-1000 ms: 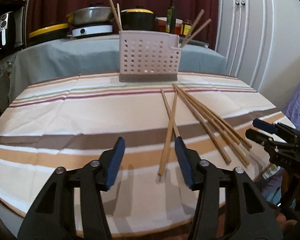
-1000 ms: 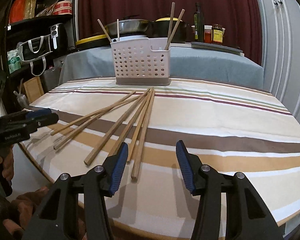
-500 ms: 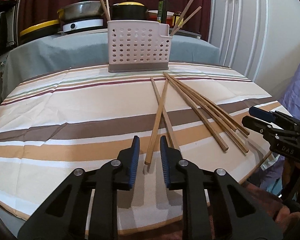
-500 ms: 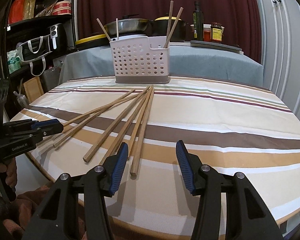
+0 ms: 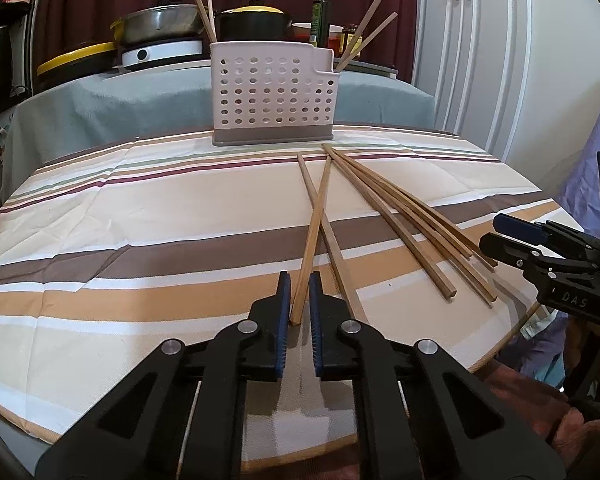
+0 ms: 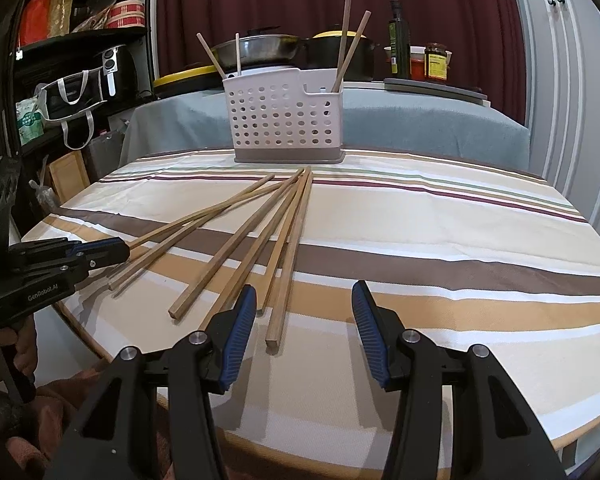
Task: Organize utensils
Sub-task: 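Lower the left tool onto a chopstick and close it while the right tool grasps one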
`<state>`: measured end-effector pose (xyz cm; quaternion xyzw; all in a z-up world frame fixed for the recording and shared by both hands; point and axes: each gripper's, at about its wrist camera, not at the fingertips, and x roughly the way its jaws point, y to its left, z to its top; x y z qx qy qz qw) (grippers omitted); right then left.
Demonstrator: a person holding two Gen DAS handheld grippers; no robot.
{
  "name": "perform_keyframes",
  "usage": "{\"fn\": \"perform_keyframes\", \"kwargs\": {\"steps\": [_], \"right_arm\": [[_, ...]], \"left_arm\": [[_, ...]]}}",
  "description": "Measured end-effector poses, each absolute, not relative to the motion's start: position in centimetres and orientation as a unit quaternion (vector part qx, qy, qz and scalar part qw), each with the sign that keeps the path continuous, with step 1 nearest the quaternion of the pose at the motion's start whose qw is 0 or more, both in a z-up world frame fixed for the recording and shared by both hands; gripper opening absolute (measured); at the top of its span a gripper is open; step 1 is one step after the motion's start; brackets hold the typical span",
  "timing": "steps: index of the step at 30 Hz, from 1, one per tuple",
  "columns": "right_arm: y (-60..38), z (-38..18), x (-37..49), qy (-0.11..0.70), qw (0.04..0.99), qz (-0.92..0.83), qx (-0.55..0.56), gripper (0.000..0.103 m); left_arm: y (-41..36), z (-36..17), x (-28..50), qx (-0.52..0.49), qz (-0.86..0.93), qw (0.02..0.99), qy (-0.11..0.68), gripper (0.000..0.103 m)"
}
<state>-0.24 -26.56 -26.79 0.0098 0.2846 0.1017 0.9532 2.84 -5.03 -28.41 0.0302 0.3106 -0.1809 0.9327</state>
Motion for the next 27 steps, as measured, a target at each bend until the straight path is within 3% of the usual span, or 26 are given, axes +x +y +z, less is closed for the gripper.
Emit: {"fn": "perform_keyframes", "kwargs": {"steps": [10, 18, 27], "right_arm": [[-26.2, -27.1, -0.3, 0.287, 0.951, 0.110, 0.008, 0.041], [-26.3, -27.7, -0.1, 0.296, 0.949, 0.107, 0.007, 0.027], [-26.3, -27.8, 0.1, 0.287, 0.952, 0.103, 0.007, 0.024]], "left_arm": [[-4.9, -27.9, 2.4, 0.039, -0.179, 0.937, 0.296, 0.006], [-4.8, -27.4, 2.1, 0.040, -0.178, 0.941, 0.285, 0.006], [-4.7, -27.0, 2.3, 0.038, -0.178, 0.942, 0.281, 0.006]]}}
